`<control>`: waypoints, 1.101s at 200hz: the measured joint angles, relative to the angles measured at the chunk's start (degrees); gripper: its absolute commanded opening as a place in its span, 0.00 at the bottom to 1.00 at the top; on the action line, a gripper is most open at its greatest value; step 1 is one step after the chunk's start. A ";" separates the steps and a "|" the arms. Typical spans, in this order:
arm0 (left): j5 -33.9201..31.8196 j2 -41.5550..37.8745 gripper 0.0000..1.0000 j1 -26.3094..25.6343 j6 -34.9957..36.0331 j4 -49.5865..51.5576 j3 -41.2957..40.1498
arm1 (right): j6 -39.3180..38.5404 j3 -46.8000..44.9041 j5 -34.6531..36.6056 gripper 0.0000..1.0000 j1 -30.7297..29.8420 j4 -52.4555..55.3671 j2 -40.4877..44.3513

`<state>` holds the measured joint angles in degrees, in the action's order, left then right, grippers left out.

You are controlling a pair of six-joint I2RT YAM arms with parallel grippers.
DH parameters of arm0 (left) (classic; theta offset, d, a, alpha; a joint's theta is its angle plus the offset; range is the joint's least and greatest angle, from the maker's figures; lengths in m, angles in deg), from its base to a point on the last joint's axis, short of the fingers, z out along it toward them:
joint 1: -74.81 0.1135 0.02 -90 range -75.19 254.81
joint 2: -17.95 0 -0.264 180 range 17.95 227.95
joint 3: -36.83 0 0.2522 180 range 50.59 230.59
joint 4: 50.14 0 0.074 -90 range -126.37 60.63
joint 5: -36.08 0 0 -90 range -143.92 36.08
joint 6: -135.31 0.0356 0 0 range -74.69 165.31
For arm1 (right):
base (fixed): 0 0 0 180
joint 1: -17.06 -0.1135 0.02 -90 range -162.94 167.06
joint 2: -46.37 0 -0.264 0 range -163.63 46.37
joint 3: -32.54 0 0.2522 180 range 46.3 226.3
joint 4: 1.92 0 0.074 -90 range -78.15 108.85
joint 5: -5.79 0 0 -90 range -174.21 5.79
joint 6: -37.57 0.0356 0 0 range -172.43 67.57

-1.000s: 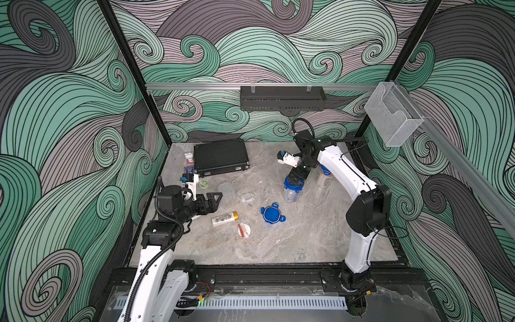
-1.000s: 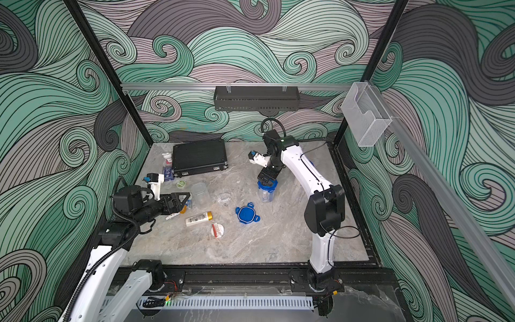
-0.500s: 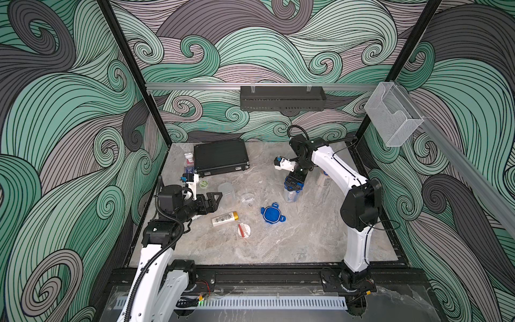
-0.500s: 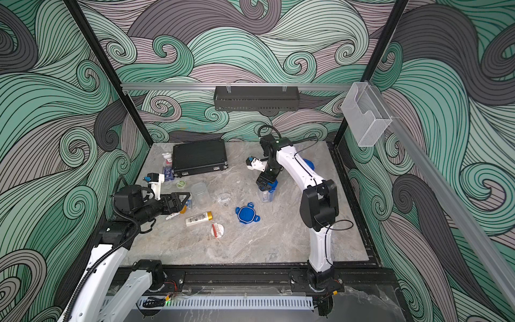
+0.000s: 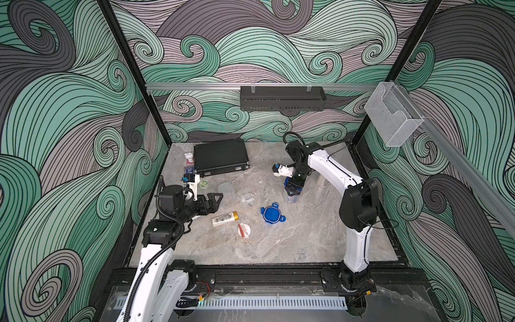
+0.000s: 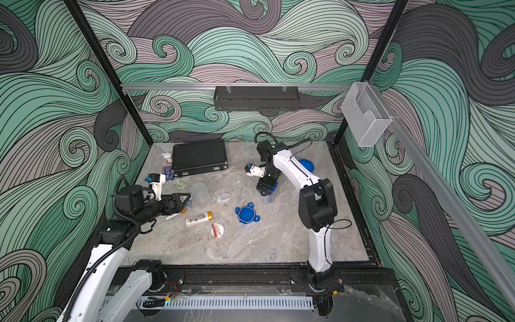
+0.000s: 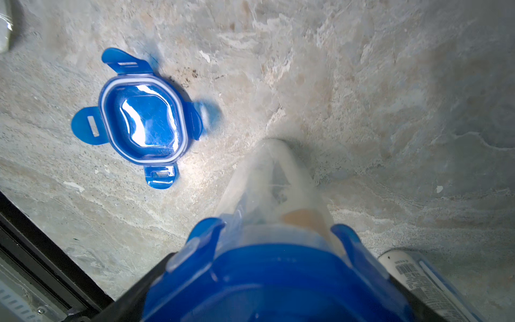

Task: Take out toiletry kits
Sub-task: Pick up the container from the center of the board, then move the container to the center of the board.

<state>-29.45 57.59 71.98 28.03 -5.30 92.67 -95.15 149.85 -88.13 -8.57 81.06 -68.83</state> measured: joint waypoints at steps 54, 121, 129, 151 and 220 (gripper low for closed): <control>-0.42 -0.13 0.93 -0.48 0.17 0.46 0.00 | 0.63 -0.20 1.44 0.75 -1.20 -1.57 0.22; -0.68 -0.15 0.93 -0.74 0.20 0.76 0.00 | 6.75 -6.99 1.16 0.68 -3.39 -2.95 8.24; -0.68 -0.15 0.93 -0.76 0.20 0.76 0.00 | 7.56 -8.66 1.20 0.68 -3.63 -2.99 9.99; -0.68 -0.15 0.93 -0.76 0.17 0.76 0.00 | 9.84 -12.98 1.46 0.67 -4.35 -2.54 13.94; -0.63 -0.87 0.93 -1.01 0.17 0.81 0.00 | 15.50 -17.05 2.45 0.71 -8.48 -4.74 13.31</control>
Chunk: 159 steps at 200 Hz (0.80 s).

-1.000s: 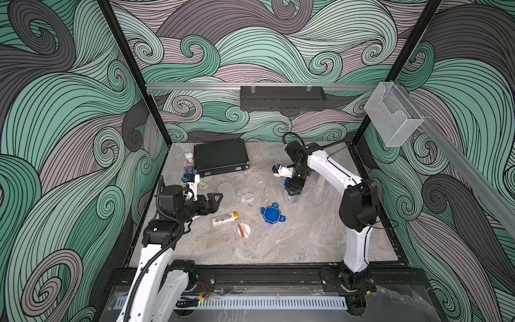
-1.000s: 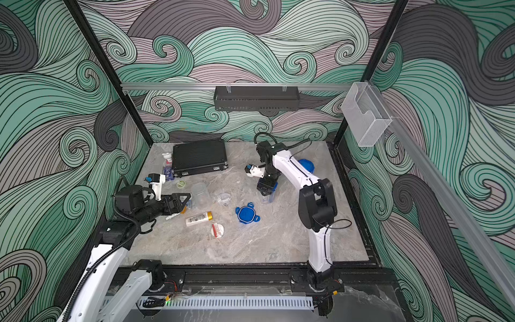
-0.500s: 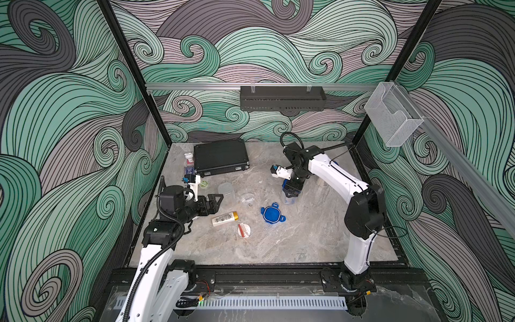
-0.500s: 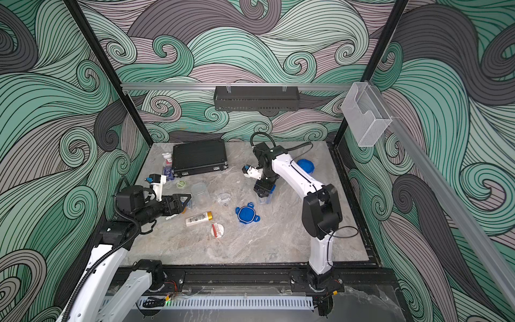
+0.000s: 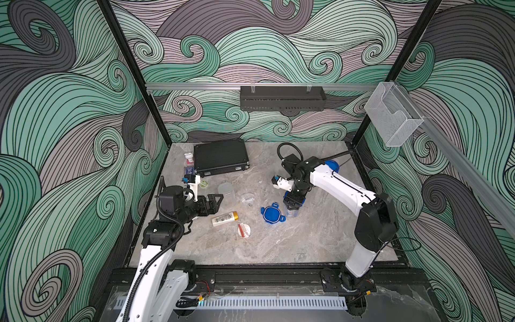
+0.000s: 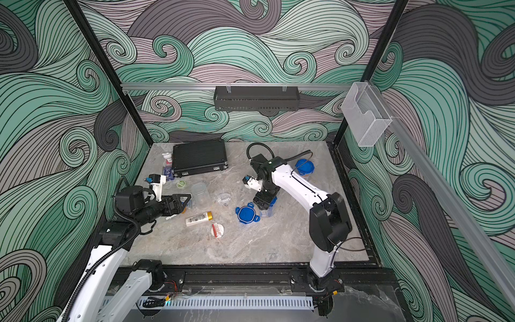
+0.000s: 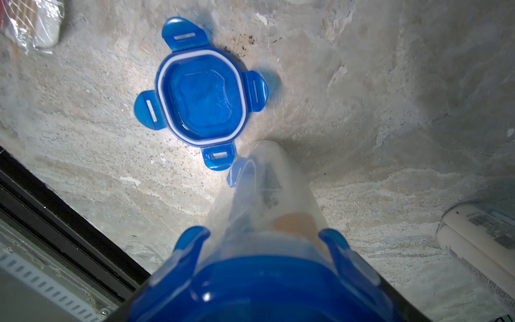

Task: Take out toiletry kits
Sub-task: Move the container to the center of the board.

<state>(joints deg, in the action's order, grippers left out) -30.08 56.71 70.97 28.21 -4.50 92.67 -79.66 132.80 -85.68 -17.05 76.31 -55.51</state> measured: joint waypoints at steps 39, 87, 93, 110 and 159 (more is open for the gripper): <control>-0.02 -0.31 0.93 -0.22 0.00 0.26 0.00 | 2.29 0.44 -0.74 0.70 -1.97 -2.05 -1.27; -0.02 -0.35 0.93 -0.46 0.02 0.35 0.00 | 5.33 4.00 -2.51 0.70 -6.86 -2.67 -4.09; -0.02 -0.35 0.93 -0.46 0.00 0.35 0.00 | 5.73 4.79 -2.78 0.70 -7.87 -2.80 -4.74; -0.04 -0.35 0.93 -0.48 0.02 0.44 0.00 | 7.13 7.76 -3.48 0.70 -10.67 -2.93 -7.10; -0.26 -0.35 0.93 -0.76 0.15 0.74 0.00 | 9.97 17.42 -3.69 0.70 -16.28 -2.97 -14.10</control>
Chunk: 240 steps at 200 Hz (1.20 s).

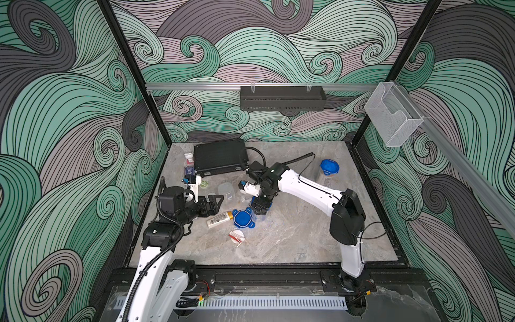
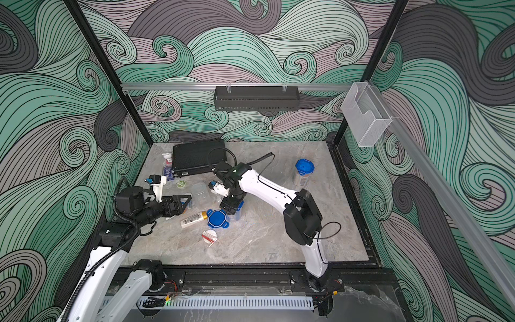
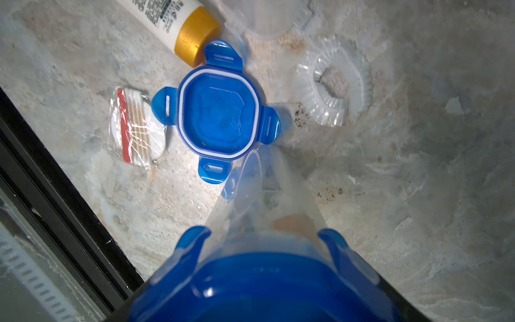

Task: Take out toiletry kits
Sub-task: Move the container to the center of the board, then place the container at the center of the board.

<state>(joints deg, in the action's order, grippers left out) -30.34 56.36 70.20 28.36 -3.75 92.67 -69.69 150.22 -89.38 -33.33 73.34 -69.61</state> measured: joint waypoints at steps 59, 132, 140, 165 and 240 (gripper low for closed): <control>-0.24 0.00 0.93 -0.17 0.39 0.37 0.00 | 0.68 1.38 0.52 0.71 -1.03 -0.52 -0.85; 0.09 0.94 0.90 -0.72 0.72 0.42 0.00 | 0.63 -10.93 2.36 0.75 1.18 -0.26 7.96; 0.35 1.27 0.90 -0.74 0.79 0.42 0.00 | 0.70 -11.39 2.36 0.77 1.18 -0.59 8.22; 1.31 2.38 0.90 -0.98 0.87 0.42 0.00 | 1.14 -11.76 2.45 0.89 1.16 -1.18 8.50; 4.68 8.81 0.87 -2.08 0.61 1.88 2.89 | 2.82 -13.79 0.02 0.99 1.46 -3.63 11.91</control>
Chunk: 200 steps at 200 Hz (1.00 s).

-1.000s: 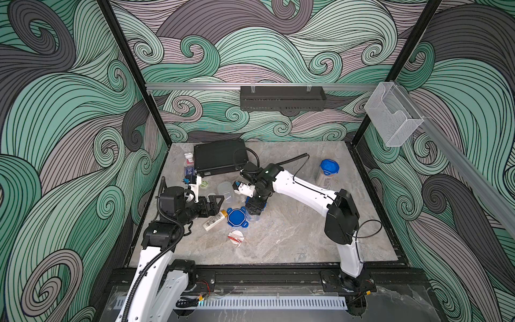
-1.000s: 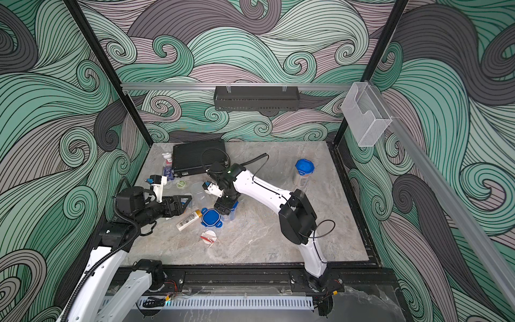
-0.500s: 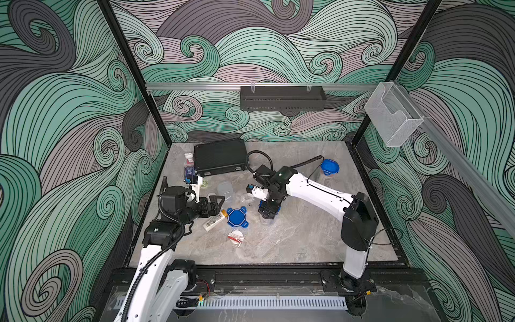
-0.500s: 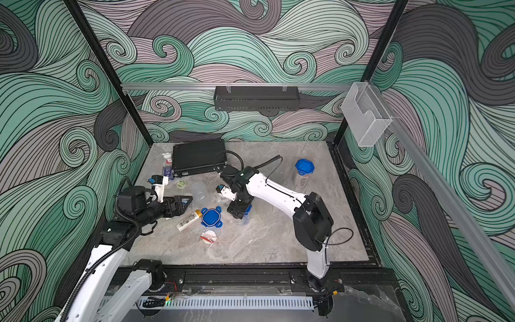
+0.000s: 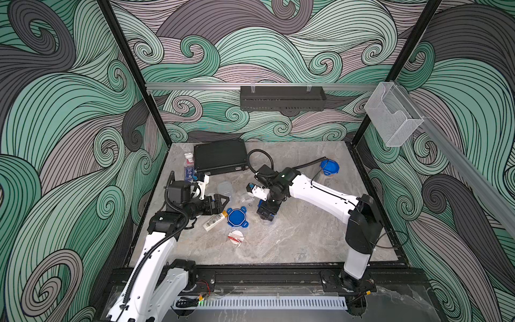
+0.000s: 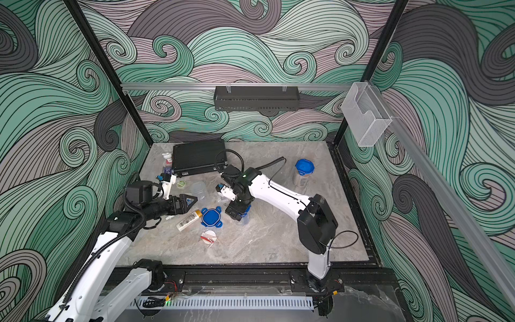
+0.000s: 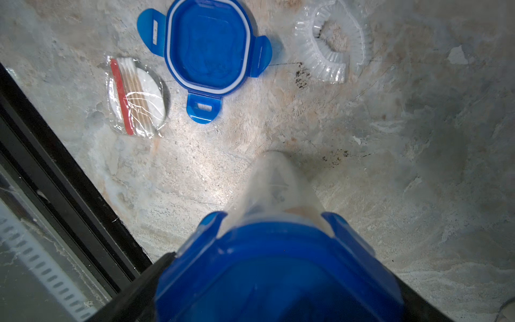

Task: Take out toiletry kits
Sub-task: Place the container at the center of the board, then unfasten the latch on the container.

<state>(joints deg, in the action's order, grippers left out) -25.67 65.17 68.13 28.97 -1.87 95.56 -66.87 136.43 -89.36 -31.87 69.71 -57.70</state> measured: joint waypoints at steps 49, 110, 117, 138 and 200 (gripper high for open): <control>7.65 1.90 0.65 -1.14 -6.91 -1.66 2.73 | 0.59 -5.84 -3.19 0.99 4.00 -1.95 12.76; 13.57 14.53 0.08 -16.79 -30.56 -23.98 2.99 | 9.18 -25.75 -5.79 0.98 19.21 -15.98 30.80; 13.49 16.92 0.03 -18.53 -32.39 -26.10 3.37 | 10.40 -28.79 -6.08 0.96 20.02 -18.01 32.74; 12.98 24.70 0.00 -23.82 -37.09 -32.24 5.46 | 13.27 -36.39 -7.19 0.92 22.08 -22.97 37.97; 12.52 38.05 0.00 -28.76 -45.22 -46.53 5.97 | 17.88 -41.00 -7.32 0.91 23.93 -29.46 41.92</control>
<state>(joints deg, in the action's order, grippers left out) -13.14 103.22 39.36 -16.25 -48.41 101.53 -48.99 95.42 -96.68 -7.94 40.25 -15.78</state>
